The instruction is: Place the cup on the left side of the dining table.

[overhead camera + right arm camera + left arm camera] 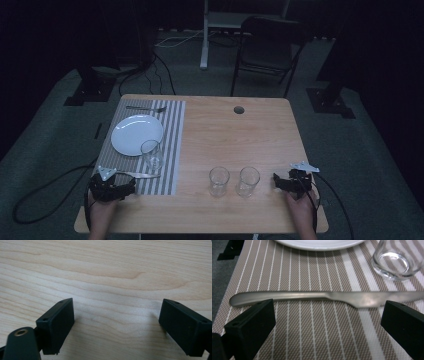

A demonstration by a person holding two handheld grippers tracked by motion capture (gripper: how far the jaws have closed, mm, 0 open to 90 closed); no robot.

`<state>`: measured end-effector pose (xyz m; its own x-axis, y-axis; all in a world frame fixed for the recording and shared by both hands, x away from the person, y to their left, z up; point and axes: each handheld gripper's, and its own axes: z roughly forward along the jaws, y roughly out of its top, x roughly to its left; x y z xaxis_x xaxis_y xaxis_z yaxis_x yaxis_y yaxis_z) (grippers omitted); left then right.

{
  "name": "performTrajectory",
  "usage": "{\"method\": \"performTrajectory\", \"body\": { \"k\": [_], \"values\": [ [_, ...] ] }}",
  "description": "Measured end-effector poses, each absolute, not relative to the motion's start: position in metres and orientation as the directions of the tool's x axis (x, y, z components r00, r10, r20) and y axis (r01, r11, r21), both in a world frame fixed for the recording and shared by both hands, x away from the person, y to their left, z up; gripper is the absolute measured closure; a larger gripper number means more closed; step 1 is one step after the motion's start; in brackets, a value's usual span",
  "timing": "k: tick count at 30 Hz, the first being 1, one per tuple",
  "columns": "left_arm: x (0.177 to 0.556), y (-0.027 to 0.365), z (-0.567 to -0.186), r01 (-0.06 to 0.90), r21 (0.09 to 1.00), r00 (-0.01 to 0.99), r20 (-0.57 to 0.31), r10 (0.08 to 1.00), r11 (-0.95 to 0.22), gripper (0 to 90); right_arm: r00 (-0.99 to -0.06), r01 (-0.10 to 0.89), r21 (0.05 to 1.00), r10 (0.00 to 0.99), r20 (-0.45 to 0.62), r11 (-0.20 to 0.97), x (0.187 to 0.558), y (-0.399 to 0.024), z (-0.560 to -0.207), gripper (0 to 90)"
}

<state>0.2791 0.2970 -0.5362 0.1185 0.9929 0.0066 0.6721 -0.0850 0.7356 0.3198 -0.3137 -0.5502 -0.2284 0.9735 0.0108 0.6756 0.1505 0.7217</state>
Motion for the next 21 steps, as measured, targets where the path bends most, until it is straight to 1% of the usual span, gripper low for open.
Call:
{"method": "performTrajectory", "body": {
  "k": [2, 8, 12, 16, 21],
  "values": [
    [0.2762, 0.3001, -0.5364, 0.676, 0.734, 0.113, -0.013, 0.993, -0.068, 0.2, -0.227, 0.676, 0.722, 0.974, 0.012, 0.149, 0.3197, -0.3135, -0.5502, 12.6],
    [0.2713, 0.3056, -0.5421, 0.697, 0.714, 0.096, -0.007, 0.995, -0.062, 0.3, -0.228, 0.676, 0.722, 0.974, 0.011, 0.150, 0.3197, -0.3136, -0.5502, 12.6],
    [0.2699, 0.3059, -0.5453, 0.706, 0.704, 0.089, 0.019, 0.996, -0.076, 0.2, -0.228, 0.676, 0.722, 0.974, 0.011, 0.150, 0.3195, -0.3136, -0.5502, 12.6],
    [0.2706, 0.3073, -0.5460, 0.724, 0.686, 0.089, 0.011, 0.996, -0.072, 0.3, -0.228, 0.676, 0.722, 0.974, 0.011, 0.150, 0.3195, -0.3136, -0.5502, 12.6],
    [0.2701, 0.3070, -0.5462, 0.725, 0.685, 0.082, 0.013, 0.997, -0.068, 0.3, -0.228, 0.676, 0.722, 0.974, 0.011, 0.150, 0.3195, -0.3136, -0.5502, 12.6]
  ]
}}
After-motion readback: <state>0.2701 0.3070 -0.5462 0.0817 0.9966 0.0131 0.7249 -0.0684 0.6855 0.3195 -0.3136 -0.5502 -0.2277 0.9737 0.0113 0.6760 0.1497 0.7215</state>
